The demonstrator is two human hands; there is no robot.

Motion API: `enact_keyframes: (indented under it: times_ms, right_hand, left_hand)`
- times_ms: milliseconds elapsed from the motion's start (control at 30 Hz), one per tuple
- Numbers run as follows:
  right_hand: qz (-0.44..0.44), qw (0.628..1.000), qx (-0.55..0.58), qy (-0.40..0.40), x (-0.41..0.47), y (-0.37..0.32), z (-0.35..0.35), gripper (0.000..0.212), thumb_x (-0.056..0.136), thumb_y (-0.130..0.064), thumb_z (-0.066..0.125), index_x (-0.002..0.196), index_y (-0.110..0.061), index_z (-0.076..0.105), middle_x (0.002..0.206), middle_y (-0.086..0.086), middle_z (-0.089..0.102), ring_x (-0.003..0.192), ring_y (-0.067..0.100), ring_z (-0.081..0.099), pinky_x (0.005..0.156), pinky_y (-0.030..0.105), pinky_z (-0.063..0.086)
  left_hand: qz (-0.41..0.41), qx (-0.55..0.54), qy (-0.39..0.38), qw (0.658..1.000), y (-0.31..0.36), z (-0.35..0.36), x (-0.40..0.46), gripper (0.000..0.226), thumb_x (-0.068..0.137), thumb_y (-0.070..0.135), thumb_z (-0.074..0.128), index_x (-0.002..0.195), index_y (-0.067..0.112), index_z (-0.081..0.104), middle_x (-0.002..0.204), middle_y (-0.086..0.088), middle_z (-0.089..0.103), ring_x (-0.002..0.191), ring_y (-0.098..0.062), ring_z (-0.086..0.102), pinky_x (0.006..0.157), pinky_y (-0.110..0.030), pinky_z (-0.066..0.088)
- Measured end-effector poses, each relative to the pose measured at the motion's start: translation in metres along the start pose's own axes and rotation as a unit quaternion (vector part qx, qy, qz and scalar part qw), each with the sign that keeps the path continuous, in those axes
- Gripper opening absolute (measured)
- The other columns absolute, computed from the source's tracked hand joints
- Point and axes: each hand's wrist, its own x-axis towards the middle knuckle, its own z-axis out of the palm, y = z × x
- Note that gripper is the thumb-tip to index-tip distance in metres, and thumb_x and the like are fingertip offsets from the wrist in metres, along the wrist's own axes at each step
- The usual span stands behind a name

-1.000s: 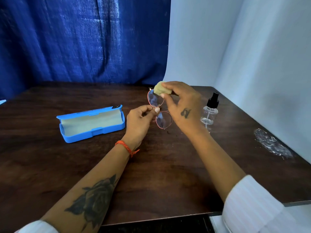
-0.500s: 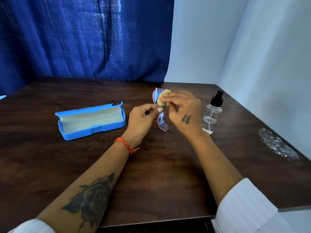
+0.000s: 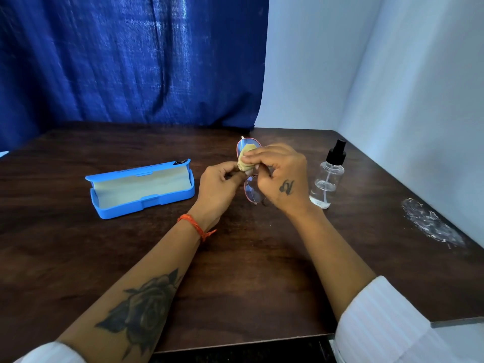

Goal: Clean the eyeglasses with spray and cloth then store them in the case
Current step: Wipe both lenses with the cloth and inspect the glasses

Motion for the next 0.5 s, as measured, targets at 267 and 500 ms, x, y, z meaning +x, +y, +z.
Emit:
enact_keyframes:
  times_ms: [267,500]
  right_hand:
    - [-0.031,0.992,-0.113,0.048,-0.0001,0.0010,-0.0010,0.039,0.067,0.011,0.050,0.098,-0.001,0.071,0.096,0.013,0.071,0.089,0.030,0.063,0.084,0.023,0.043]
    - [-0.088,0.992,-0.087,-0.035,-0.0015,-0.0041,0.0026,0.039,0.068,0.007,0.048,0.096,-0.003,0.073,0.099,0.010,0.071,0.094,0.028,0.062,0.090,0.023,0.043]
  left_hand:
    - [-0.001,0.013,-0.006,1.000,0.0012,-0.0001,-0.0009,0.010,0.086,0.014,0.061,0.091,0.011,0.070,0.091,-0.012,0.070,0.086,-0.018,0.064,0.080,-0.028,0.052]
    - [0.000,0.020,-0.003,1.000,0.0021,-0.0014,-0.0027,0.013,0.086,0.015,0.061,0.096,0.013,0.069,0.093,-0.014,0.071,0.093,-0.027,0.064,0.086,-0.042,0.052]
